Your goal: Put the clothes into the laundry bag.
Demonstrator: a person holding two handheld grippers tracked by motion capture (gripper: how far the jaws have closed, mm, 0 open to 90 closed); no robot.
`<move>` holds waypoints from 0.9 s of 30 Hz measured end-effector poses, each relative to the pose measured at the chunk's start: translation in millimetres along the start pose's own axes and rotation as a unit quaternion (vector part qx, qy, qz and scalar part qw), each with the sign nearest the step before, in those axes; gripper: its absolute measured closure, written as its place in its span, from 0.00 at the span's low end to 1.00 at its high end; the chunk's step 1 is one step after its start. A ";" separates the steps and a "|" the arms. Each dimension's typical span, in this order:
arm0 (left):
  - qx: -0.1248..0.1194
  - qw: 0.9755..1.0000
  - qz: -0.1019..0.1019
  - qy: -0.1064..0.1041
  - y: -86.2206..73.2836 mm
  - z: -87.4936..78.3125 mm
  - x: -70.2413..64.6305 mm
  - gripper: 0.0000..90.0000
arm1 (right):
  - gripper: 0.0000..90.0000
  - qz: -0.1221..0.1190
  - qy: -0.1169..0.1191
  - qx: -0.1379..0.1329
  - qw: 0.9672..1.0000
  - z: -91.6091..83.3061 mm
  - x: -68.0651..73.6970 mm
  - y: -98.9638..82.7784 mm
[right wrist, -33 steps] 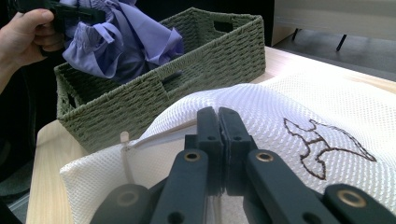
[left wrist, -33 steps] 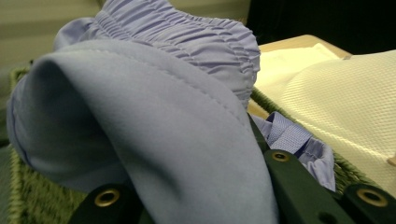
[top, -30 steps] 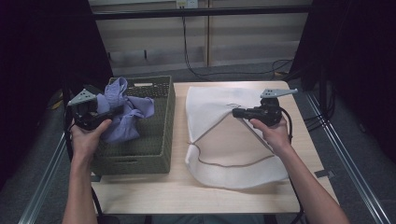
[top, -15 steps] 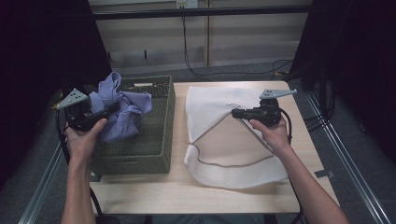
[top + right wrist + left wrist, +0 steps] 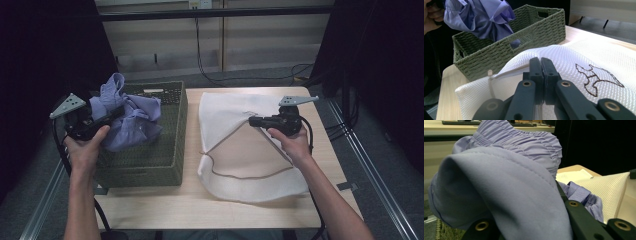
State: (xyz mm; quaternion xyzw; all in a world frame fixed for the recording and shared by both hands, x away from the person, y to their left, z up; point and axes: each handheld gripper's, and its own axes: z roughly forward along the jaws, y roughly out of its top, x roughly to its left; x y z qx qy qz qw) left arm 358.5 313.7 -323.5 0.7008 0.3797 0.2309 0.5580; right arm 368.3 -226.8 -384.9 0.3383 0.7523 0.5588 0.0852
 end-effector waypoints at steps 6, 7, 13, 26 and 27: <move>-0.015 1.000 -0.001 0.001 4.7 -4.7 -2.3 0.89 | 0.99 -0.002 0.002 0.002 1.000 1.1 0.5 -0.1; -0.018 1.000 -0.001 0.001 5.6 -5.6 -3.0 0.89 | 0.99 -0.003 0.001 0.002 1.000 1.4 0.5 -0.2; -0.032 0.999 -0.001 -0.003 11.7 -11.8 -6.9 0.89 | 0.99 -0.003 0.001 0.003 1.000 0.8 1.4 0.3; -0.062 0.998 0.005 -0.020 21.6 -24.0 -13.9 0.89 | 0.99 -0.007 0.002 0.009 1.000 2.5 1.8 -1.1; -0.064 0.998 0.005 -0.020 22.4 -24.2 -15.0 0.89 | 0.99 -0.006 0.002 0.009 1.000 2.4 1.9 -1.2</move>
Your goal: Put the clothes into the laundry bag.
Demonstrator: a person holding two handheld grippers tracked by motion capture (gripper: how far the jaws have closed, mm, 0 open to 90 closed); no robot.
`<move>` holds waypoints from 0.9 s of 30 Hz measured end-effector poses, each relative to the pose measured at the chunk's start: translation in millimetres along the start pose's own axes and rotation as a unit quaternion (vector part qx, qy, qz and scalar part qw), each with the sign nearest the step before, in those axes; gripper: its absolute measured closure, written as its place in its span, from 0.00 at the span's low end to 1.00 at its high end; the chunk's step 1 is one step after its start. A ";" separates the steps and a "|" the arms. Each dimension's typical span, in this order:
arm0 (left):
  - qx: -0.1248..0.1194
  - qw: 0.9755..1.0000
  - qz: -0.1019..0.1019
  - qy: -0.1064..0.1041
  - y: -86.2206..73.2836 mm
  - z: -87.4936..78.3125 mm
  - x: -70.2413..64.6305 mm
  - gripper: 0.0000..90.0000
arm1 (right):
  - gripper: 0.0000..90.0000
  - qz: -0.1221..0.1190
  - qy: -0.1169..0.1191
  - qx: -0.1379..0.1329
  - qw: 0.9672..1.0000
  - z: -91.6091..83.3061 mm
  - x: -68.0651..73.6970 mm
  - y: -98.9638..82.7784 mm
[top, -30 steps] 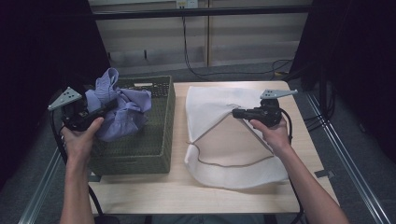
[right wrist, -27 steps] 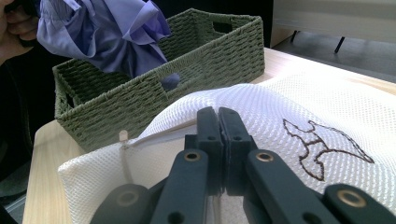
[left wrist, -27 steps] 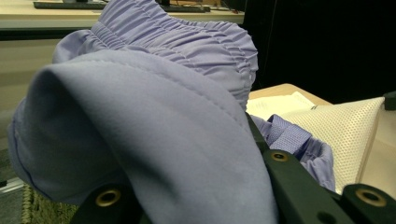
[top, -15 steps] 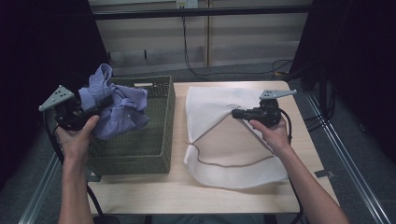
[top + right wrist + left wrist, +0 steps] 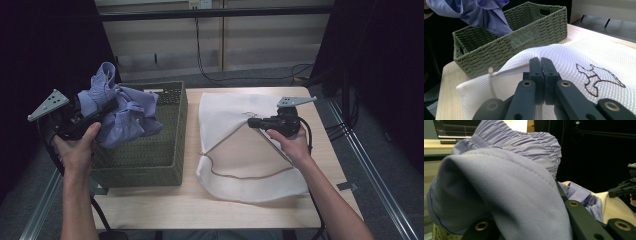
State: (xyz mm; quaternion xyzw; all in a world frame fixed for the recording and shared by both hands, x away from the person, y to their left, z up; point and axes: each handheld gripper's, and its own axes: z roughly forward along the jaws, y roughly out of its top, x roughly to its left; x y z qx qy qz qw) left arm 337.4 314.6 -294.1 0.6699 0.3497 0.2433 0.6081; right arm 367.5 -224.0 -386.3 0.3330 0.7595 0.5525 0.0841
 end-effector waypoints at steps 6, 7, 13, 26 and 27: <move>-0.014 1.000 0.007 0.003 7.7 -6.8 -6.2 0.89 | 0.99 0.000 0.000 -0.002 1.000 -1.1 -0.6 -0.2; -0.016 1.000 0.010 0.003 9.4 -8.7 -7.6 0.89 | 0.99 0.000 0.001 -0.001 1.000 -1.0 -0.6 -0.2; -0.028 0.999 0.026 -0.009 16.2 -14.1 -13.9 0.89 | 0.99 -0.005 0.004 0.007 1.000 2.9 0.8 -1.7; -0.060 0.997 0.045 -0.016 30.5 -30.1 -27.8 0.89 | 0.99 -0.006 0.004 0.013 1.000 4.2 0.1 -2.8; -0.061 0.997 0.047 -0.017 32.0 -31.2 -29.7 0.89 | 0.99 -0.006 0.004 0.013 1.000 4.2 0.0 -2.9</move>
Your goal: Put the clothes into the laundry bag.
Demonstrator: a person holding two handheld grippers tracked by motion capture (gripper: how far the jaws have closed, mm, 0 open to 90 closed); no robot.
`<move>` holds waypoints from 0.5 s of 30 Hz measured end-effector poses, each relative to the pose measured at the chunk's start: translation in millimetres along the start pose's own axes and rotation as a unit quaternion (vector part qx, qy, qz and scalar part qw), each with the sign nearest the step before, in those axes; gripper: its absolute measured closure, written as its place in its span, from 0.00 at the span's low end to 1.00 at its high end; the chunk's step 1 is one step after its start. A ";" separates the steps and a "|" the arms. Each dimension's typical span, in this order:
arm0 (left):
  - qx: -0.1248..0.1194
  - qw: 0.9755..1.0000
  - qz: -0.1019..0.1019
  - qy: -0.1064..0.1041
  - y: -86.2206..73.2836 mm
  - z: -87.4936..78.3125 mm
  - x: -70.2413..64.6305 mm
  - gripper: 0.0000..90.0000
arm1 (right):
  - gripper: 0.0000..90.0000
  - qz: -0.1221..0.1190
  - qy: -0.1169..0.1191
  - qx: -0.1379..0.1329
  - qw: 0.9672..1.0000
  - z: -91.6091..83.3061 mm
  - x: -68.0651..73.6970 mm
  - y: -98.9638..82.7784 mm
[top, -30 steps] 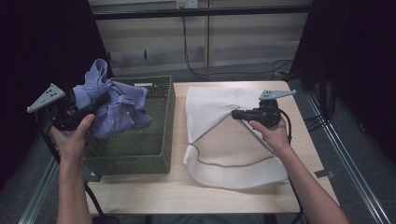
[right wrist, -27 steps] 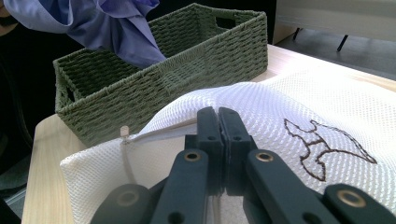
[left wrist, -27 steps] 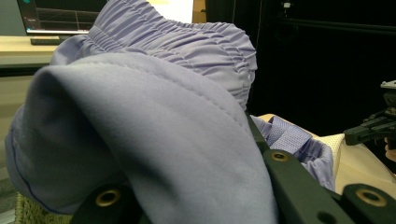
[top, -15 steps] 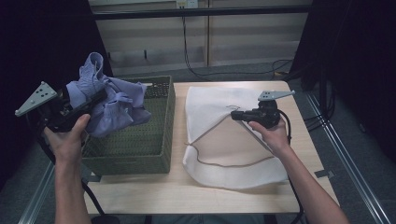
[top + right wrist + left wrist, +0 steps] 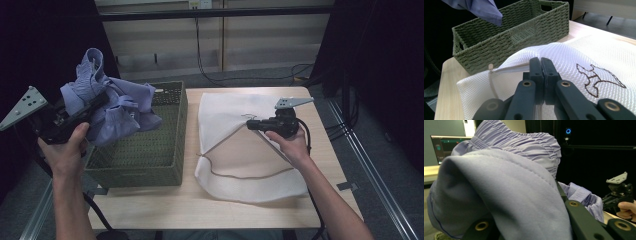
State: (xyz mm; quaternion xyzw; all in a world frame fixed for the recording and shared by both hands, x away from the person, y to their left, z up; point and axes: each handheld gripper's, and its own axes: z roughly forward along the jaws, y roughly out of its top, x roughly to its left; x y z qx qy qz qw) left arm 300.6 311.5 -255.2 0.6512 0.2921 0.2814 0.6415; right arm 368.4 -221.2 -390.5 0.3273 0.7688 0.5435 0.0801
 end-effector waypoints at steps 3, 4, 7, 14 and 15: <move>-0.003 1.000 0.012 -0.001 5.5 -2.1 -5.2 0.89 | 0.99 0.000 0.001 0.001 1.000 0.7 -0.1 -0.3; -0.007 1.000 0.009 -0.003 6.8 -2.6 -7.6 0.89 | 0.99 0.000 0.001 0.001 1.000 0.8 -0.1 -0.4; -0.009 1.000 0.023 -0.009 10.9 -4.1 -11.4 0.89 | 0.99 0.000 0.002 0.003 1.000 1.2 -0.4 -0.7; -0.021 0.999 0.025 -0.015 16.3 -4.7 -24.3 0.89 | 0.99 -0.002 -0.002 0.002 1.000 0.6 0.5 -0.4; -0.022 0.999 0.022 -0.018 16.6 -4.2 -25.9 0.89 | 0.99 -0.001 -0.001 0.003 1.000 0.7 0.6 -0.4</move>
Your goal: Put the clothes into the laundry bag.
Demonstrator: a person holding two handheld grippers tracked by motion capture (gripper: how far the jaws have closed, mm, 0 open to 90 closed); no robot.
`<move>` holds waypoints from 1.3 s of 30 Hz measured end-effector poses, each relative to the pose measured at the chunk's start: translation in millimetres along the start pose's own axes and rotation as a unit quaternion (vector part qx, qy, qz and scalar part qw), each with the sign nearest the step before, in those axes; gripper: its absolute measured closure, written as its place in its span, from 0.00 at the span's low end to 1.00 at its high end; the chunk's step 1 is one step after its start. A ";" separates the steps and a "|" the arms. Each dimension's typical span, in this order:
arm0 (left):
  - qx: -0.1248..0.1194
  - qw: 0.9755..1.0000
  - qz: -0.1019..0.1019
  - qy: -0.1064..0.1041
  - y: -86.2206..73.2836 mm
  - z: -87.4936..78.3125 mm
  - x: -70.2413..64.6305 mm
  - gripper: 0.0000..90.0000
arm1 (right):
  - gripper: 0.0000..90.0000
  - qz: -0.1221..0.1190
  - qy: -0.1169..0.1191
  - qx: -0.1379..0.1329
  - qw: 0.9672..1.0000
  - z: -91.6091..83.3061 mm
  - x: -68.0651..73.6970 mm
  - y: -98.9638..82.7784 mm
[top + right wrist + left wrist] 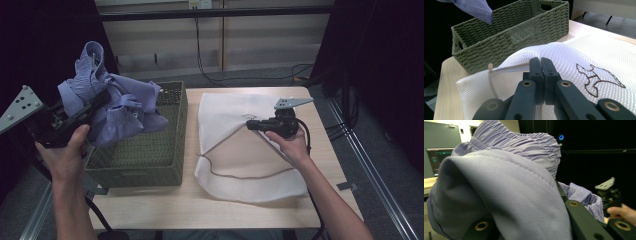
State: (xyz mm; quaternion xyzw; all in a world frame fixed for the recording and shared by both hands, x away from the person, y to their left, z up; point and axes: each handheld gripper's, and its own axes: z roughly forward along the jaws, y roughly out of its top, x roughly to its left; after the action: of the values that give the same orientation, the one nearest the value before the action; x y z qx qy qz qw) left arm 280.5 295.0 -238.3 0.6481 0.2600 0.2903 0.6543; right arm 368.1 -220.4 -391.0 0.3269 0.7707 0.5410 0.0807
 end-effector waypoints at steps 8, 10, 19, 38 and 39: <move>-0.010 1.000 0.009 -0.022 6.8 7.9 -19.4 0.89 | 0.99 0.000 0.000 0.001 1.000 0.8 0.3 -0.2; -0.015 0.999 0.014 -0.030 9.4 8.0 -24.2 0.89 | 0.99 0.000 0.000 0.001 1.000 0.8 0.3 -0.3; -0.026 0.997 0.022 -0.062 16.4 14.3 -43.0 0.89 | 0.99 -0.001 0.003 0.005 1.000 2.5 0.4 -0.6; 0.011 0.992 0.019 -0.122 5.0 54.2 -71.6 0.89 | 0.99 -0.003 0.006 0.006 1.000 3.8 2.8 -0.1; 0.016 0.992 0.021 -0.124 3.8 56.6 -72.3 0.89 | 0.99 -0.003 0.006 0.006 1.000 3.7 2.8 0.0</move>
State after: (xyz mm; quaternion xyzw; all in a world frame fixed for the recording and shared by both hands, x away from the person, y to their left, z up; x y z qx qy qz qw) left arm 270.5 203.7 -235.7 0.6945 0.1683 0.2173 0.6649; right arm 367.8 -215.8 -391.9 0.3220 0.7754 0.5379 0.0754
